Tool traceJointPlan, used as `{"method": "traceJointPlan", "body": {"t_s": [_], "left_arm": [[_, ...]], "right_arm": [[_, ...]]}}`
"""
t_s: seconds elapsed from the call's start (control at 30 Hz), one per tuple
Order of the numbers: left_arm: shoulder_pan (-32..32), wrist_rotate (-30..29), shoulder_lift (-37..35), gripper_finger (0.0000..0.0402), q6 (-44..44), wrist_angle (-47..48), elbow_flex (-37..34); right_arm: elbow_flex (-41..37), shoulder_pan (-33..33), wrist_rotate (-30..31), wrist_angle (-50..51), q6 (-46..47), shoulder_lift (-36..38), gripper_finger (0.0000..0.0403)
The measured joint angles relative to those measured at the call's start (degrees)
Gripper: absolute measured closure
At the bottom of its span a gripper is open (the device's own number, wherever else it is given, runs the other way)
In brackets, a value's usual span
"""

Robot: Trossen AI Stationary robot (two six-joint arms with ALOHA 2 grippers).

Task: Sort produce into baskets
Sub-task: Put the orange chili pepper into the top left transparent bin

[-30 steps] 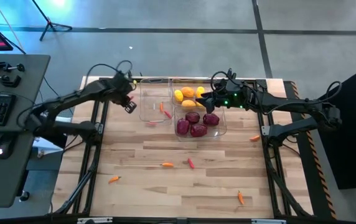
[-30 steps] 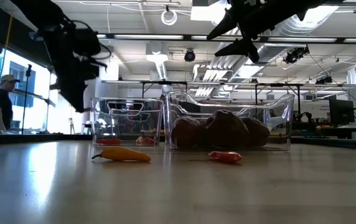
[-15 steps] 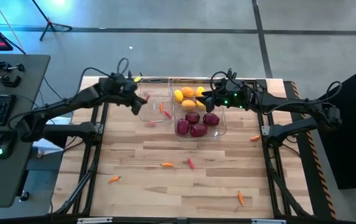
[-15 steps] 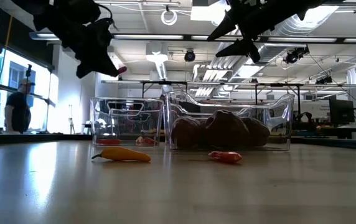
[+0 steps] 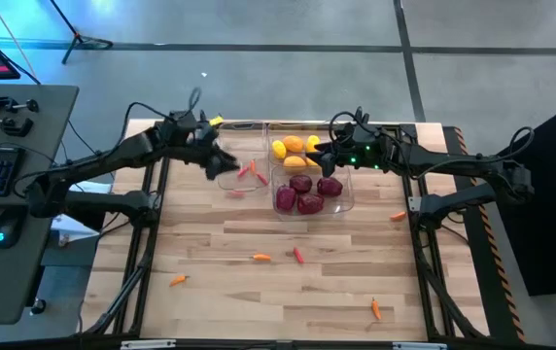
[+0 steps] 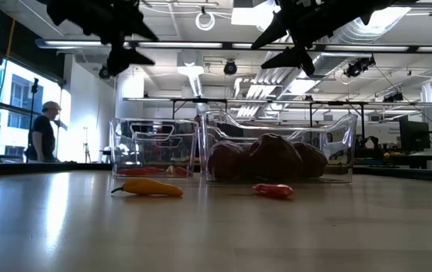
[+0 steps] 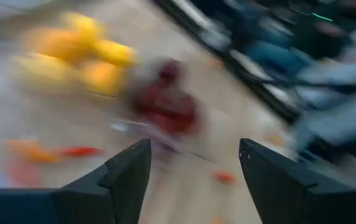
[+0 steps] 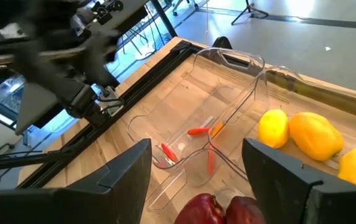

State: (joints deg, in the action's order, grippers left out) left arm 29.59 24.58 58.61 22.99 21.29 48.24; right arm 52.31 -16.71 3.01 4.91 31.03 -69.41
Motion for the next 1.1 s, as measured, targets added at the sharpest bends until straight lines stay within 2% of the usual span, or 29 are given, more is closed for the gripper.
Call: {"method": "traceJointPlan", "body": {"t_s": [0.03, 0.1, 0.23, 0.37, 0.47, 0.53, 0.73, 0.93, 1.1], "left_arm": [[-2.7, 1.6, 0.0, 0.0166, 0.7, 1.2, 1.2], [-9.6, 0.8, 0.0, 0.0165, 2.2, 5.3, 3.5], [-28.4, -9.2, 0.0, 0.0168, 8.7, 19.1, 5.5], [-46.9, -15.7, 0.7, 0.0169, 25.8, 29.8, 3.5], [-58.7, -17.0, 2.3, 0.0169, 39.3, 31.0, 0.8], [-64.2, -17.5, 4.3, 0.0169, 46.7, 31.5, -0.2], [-72.1, -17.1, 13.7, 0.0169, 58.3, 32.5, -0.6], [-74.4, -12.7, 22.8, 0.0169, 62.2, 31.8, -0.6], [-75.2, -12.8, 27.7, 0.0169, 62.4, 31.7, -0.6]], "right_arm": [[0.0, 0.0, 0.0, 0.0, 0.0, 0.0, 0.0162], [0.0, 0.0, 0.0, 0.0, -0.6, 0.0, 0.0162], [0.0, 0.0, 0.0, 0.4, -1.4, 0.0, 0.0162], [0.0, 0.0, 0.0, 1.0, -1.5, 0.0, 0.0162], [0.0, -0.1, 0.0, 1.6, -1.7, 0.0, 0.0162], [0.0, -0.1, 0.0, 1.8, -2.7, 0.0, 0.0162], [0.0, -0.2, 0.0, 1.8, -3.1, 0.0, 0.0162], [0.0, -0.2, 0.0, 2.5, -4.1, 0.0, 0.0162], [0.0, -0.2, 0.0, 3.0, -4.1, 0.0, 0.0162]]}}
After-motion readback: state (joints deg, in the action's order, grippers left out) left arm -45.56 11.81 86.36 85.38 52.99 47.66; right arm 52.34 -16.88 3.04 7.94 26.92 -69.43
